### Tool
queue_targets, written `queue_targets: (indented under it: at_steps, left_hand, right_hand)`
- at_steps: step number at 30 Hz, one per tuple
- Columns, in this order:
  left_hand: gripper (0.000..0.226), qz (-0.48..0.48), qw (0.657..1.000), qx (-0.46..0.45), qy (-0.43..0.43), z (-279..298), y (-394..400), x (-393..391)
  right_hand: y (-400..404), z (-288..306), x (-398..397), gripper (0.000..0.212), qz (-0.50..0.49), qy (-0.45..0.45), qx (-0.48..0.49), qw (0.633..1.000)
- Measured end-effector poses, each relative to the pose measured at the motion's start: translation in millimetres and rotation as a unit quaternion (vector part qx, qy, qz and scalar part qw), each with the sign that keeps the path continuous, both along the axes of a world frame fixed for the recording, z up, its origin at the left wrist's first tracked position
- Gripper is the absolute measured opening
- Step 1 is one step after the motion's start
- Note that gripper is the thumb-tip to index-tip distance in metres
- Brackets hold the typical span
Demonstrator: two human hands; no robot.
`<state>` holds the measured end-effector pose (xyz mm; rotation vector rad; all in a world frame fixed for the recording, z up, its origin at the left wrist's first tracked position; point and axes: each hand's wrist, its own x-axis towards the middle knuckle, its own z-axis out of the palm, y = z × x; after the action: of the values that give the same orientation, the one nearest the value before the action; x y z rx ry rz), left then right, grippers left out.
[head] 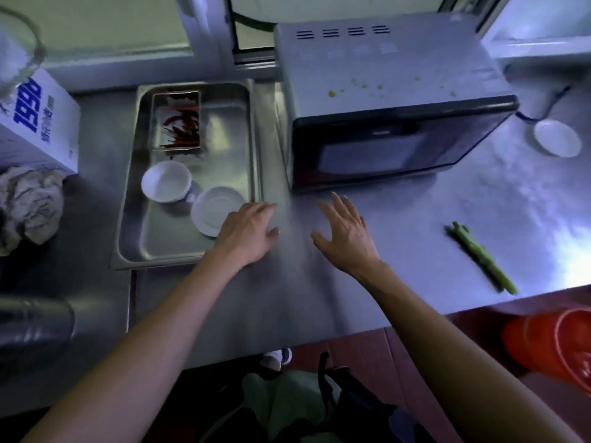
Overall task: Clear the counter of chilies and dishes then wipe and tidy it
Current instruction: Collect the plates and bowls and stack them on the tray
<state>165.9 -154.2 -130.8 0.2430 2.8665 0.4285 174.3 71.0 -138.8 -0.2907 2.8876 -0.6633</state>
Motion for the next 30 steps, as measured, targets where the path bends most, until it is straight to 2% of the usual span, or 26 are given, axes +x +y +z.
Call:
queue_targets:
  at_steps: [9, 15, 19, 23, 30]
  left_hand:
    - [0.056, -0.102, 0.995, -0.018, 0.016, 13.5, 170.9, 38.0]
    - [0.057, -0.213, 0.976, -0.040, 0.028, 29.4, 301.1, 55.1]
    - [0.058, -0.286, 0.956, -0.048, 0.036, 34.5, 373.5, 68.4]
    - [0.055, -0.356, 0.933, -0.034, 0.045, 35.4, 433.3, 80.8]
    - [0.054, -0.416, 0.909, -0.013, 0.038, 26.3, 509.5, 90.9]
  right_hand:
    - [190.7, -1.9, 91.1, 0.066, -0.126, -0.026, 0.020, 0.991]
    - [303.3, 19.0, 161.8, 0.066, -0.248, -0.019, 0.030, 0.968]
    - [352.4, 27.6, 203.5, 0.061, -0.327, -0.005, 0.017, 0.945]
    - [387.6, 30.4, 239.1, 0.065, -0.386, -0.012, 0.013, 0.923]
    - [430.5, 27.8, 268.9, 0.066, -0.428, -0.040, 0.008, 0.903]
